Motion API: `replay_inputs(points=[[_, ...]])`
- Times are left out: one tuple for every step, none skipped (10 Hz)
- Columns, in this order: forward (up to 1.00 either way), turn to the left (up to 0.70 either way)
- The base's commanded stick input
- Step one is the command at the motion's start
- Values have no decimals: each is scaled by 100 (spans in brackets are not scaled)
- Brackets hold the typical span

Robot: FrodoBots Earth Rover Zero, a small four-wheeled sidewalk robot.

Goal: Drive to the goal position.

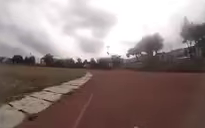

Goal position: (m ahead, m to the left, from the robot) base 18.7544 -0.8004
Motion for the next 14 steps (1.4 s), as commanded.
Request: replay_inputs(points=[[100, 0], [100, 0], [100, 0], [100, 0], [100, 0], [100, 0], [100, 0], [100, 0], [100, 0], [100, 0], [100, 0], [100, 0], [100, 0], [100, 0]])
